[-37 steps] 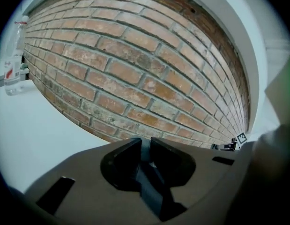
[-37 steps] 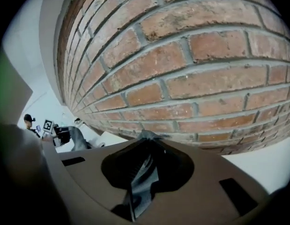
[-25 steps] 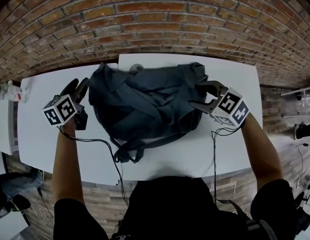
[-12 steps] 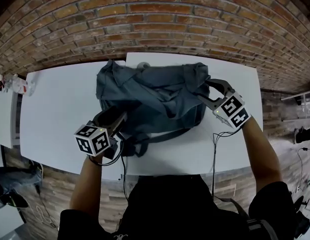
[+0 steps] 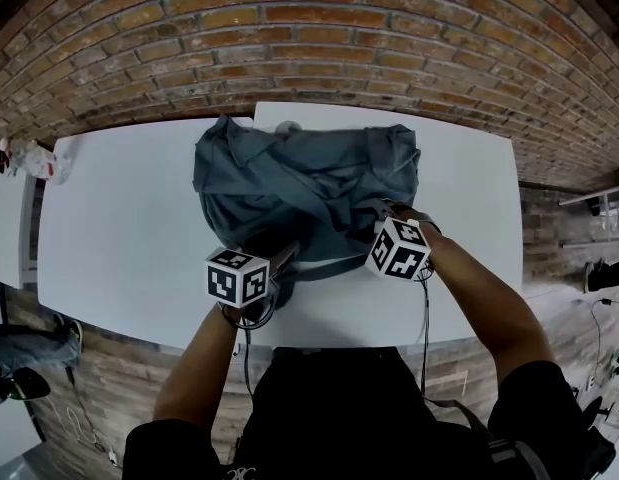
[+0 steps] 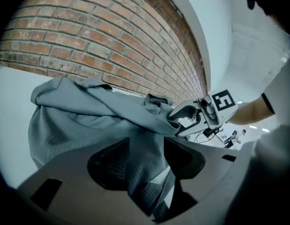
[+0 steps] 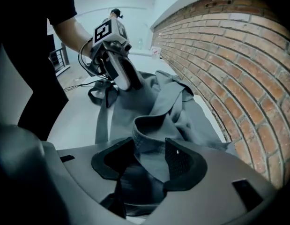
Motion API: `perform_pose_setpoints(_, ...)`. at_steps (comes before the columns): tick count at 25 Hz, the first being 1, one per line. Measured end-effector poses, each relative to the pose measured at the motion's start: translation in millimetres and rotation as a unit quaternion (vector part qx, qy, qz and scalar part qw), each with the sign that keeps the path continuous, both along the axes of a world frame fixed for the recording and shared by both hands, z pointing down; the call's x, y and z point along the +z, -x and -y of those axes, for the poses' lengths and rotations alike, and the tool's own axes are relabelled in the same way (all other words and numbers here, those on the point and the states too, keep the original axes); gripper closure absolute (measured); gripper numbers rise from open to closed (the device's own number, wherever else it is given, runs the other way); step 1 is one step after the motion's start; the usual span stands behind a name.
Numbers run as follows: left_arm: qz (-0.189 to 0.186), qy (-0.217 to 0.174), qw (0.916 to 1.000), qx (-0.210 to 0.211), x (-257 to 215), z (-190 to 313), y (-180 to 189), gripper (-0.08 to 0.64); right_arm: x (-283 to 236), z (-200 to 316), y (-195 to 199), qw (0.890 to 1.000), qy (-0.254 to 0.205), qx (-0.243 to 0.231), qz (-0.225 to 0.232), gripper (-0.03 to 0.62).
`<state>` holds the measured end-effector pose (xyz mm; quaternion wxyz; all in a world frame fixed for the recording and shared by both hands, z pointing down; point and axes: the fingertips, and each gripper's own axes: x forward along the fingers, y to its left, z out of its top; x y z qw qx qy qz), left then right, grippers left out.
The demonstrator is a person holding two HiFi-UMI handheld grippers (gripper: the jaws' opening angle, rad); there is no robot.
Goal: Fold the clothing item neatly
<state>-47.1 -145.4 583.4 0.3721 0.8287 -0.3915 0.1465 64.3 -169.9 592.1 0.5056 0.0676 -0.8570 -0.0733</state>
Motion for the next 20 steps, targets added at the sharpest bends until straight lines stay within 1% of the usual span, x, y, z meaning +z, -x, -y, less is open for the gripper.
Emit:
perform_pose_setpoints(1, 0.007, 0.005, 1.0000, -0.002, 4.5, 0.8, 0.4, 0.342, 1.4, 3.9, 2.2, 1.000, -0.006, 0.003, -0.005, 0.374)
perform_pose_setpoints(2, 0.013, 0.009, 0.9999, -0.002, 7.9, 1.5, 0.8, 0.342, 0.7, 8.4, 3.7, 1.000, -0.013, 0.009, -0.007, 0.407)
perform_pose_setpoints(3, 0.019, 0.013, 0.9997, -0.002, 10.6, 2.1, 1.0, 0.342, -1.9, 13.3, 4.5, 1.000, -0.018, 0.015, -0.007, 0.505)
perform_pose_setpoints(4, 0.023, 0.017, 0.9996, -0.001, 13.0, 2.2, 1.0, 0.342, -5.6, 18.5, 4.6, 1.000, -0.021, 0.021, -0.005, 0.578)
perform_pose_setpoints(6, 0.030, 0.025, 0.9992, 0.003, 18.0, 1.6, 1.1, 0.342, -15.2, 31.4, 4.0, 0.999, -0.008, 0.038, 0.009, 0.579)
perform_pose_setpoints(9, 0.039, 0.034, 0.9986, 0.008, 25.1, -1.8, 1.1, 0.342, -38.4, 69.2, 2.3, 0.995, 0.023, 0.082, 0.052, 0.580)
perform_pose_setpoints(10, 0.041, 0.035, 0.9985, 0.010, 26.7, -2.9, 0.7, 0.342, -48.1, 89.6, -0.1, 0.993, 0.024, 0.097, 0.064, 0.580)
perform_pose_setpoints(12, 0.046, 0.036, 0.9982, 0.014, 28.6, -3.8, -0.2, 0.342, -69.3, 144.7, -10.9, 0.986, 0.006, 0.141, 0.086, 0.580)
perform_pose_setpoints(13, 0.047, 0.037, 0.9981, 0.015, 29.8, -3.4, -0.3, 0.342, -81.8, 177.4, -19.6, 0.979, -0.012, 0.176, 0.099, 0.580)
perform_pose_setpoints(14, 0.049, 0.039, 0.9979, 0.016, 31.4, -2.9, 0.0, 0.342, -96.1, 209.7, -29.8, 0.969, -0.035, 0.217, 0.115, 0.580)
perform_pose_setpoints(15, 0.051, 0.041, 0.9977, 0.016, 33.1, -2.5, 0.4, 0.342, -111.5, 237.4, -40.1, 0.956, -0.060, 0.256, 0.133, 0.578)
perform_pose_setpoints(16, 0.052, 0.043, 0.9976, 0.015, 34.4, -2.1, 0.6, 0.342, -126.1, 257.5, -49.4, 0.943, -0.085, 0.285, 0.149, 0.572)
perform_pose_setpoints(17, 0.053, 0.043, 0.9976, 0.014, 34.9, -1.7, 0.6, 0.342, -137.9, 269.2, -57.1, 0.934, -0.105, 0.302, 0.160, 0.544)
perform_pose_setpoints(18, 0.055, 0.043, 0.9975, 0.014, 35.3, -1.4, 0.7, 0.342, -145.7, 274.2, -63.2, 0.929, -0.121, 0.310, 0.163, 0.495)
perform_pose_setpoints(20, 0.059, 0.041, 0.9973, 0.017, 36.3, -1.6, 1.1, 0.342, -148.1, 271.3, -72.8, 0.926, -0.142, 0.313, 0.155, 0.467)
